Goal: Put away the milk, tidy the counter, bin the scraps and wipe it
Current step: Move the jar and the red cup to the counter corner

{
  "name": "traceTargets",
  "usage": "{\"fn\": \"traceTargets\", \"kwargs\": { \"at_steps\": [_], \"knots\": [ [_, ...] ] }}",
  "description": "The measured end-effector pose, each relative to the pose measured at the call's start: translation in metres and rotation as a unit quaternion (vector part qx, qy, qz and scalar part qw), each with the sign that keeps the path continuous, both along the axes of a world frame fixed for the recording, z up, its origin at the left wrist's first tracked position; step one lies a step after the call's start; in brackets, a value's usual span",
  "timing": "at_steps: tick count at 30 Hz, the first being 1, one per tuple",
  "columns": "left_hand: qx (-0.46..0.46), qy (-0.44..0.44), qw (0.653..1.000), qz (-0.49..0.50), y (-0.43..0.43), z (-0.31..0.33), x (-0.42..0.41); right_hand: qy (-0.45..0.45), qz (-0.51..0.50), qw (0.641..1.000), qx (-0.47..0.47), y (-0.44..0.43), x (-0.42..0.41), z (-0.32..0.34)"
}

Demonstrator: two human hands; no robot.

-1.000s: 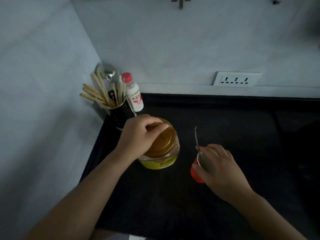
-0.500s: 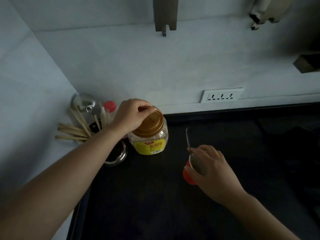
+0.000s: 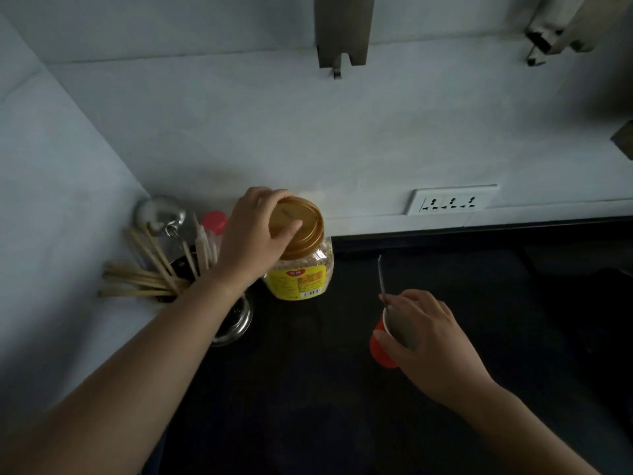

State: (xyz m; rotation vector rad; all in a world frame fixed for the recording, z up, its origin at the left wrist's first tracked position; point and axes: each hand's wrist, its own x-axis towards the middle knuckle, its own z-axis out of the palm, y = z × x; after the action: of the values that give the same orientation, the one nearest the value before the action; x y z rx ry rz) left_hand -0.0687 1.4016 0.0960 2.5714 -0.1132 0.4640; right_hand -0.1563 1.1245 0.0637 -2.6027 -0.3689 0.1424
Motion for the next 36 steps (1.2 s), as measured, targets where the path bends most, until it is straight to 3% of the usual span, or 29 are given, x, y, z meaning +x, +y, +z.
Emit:
{"fn": "traceTargets", "kwargs": {
  "at_steps": [3, 5, 7, 11, 16, 25, 36],
  "knots": [
    [0.022, -0.059, 0.998, 0.017, -0.004, -0.023, -0.042, 0.002, 0.016, 1.000, -0.018, 0.003, 0.005, -0.005],
    [0.024, -0.045, 0.999, 0.015, -0.005, -0.044, -0.070, 0.004, 0.028, 0.999, -0.022, 0.006, 0.010, -0.012],
    [0.021, 0.005, 1.000, -0.006, -0.009, -0.070, -0.096, 0.008, 0.038, 0.999, -0.023, 0.011, 0.016, -0.020],
    [0.098, 0.121, 0.987, -0.047, -0.017, -0.126, -0.126, 0.021, 0.041, 0.999, -0.028, 0.023, 0.035, -0.033],
    [0.140, 0.231, 0.963, 0.001, -0.019, -0.167, -0.122, 0.009, 0.029, 0.999, -0.013, 0.034, 0.073, -0.040],
    [0.120, 0.237, 0.964, 0.032, -0.026, -0.197, -0.132, -0.005, -0.002, 0.999, -0.032, 0.058, 0.136, -0.062],
    [0.128, 0.241, 0.961, 0.041, -0.024, -0.203, -0.132, -0.004, 0.011, 0.998, -0.055, 0.072, 0.134, -0.091]
  ]
}}
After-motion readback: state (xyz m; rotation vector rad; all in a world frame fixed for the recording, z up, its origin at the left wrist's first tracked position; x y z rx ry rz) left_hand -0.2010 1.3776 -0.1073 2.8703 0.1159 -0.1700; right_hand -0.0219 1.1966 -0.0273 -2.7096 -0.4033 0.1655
